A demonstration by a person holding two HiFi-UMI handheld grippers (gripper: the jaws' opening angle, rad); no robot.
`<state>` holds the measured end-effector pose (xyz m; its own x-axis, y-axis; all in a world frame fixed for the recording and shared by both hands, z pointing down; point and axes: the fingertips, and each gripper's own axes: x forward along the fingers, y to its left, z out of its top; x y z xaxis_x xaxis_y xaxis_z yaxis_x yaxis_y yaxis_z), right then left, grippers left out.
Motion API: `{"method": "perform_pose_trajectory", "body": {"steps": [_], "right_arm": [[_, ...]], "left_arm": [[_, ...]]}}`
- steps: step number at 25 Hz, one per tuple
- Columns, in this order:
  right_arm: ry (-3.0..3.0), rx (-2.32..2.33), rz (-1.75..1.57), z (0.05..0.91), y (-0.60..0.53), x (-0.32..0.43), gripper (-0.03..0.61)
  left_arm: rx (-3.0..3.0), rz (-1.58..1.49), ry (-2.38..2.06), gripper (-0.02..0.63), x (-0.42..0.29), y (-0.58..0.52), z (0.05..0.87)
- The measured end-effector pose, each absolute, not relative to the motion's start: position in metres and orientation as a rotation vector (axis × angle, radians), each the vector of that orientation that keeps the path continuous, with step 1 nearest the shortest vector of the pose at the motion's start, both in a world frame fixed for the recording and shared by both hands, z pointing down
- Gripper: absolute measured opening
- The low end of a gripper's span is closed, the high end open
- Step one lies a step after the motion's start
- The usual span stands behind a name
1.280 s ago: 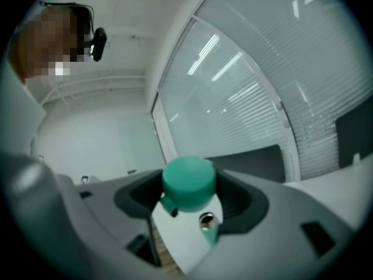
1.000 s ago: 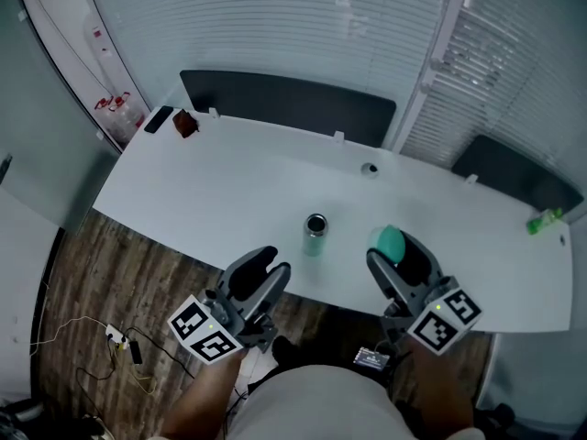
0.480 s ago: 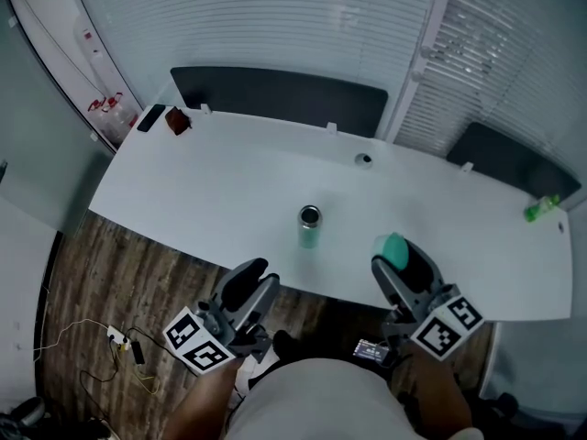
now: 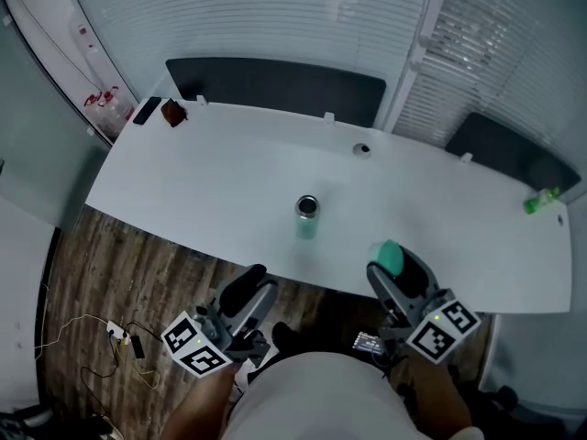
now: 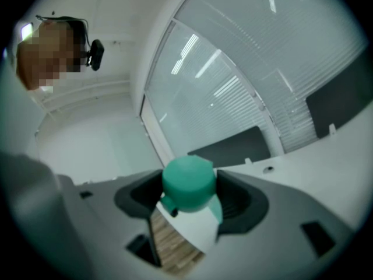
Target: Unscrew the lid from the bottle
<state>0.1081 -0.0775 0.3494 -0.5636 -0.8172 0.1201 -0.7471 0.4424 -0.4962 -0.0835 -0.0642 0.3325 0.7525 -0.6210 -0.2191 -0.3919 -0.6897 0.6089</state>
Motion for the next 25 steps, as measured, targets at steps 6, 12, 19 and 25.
{"method": "perform_pose_trajectory", "body": {"steps": [6,12,19,25], "right_arm": [[2.554,-1.378,-0.793,0.354,-0.07,0.103,0.304],[2.56,-1.371,-0.81,0.356,-0.064,0.098,0.304],[2.557,-1.371,-0.815,0.357,-0.063,0.099,0.304],[2.558,-1.372,-0.821,0.357,-0.062,0.096,0.304]], "left_arm": [[2.387,-0.558,-0.726,0.169,-0.078,-0.051,0.338],[2.362,-0.542,-0.71,0.169,-0.075,-0.042,0.346],[2.349,-0.538,-0.713,0.169,-0.074,-0.041,0.349],[2.34,-0.544,-0.713,0.169,-0.078,-0.039,0.35]]}}
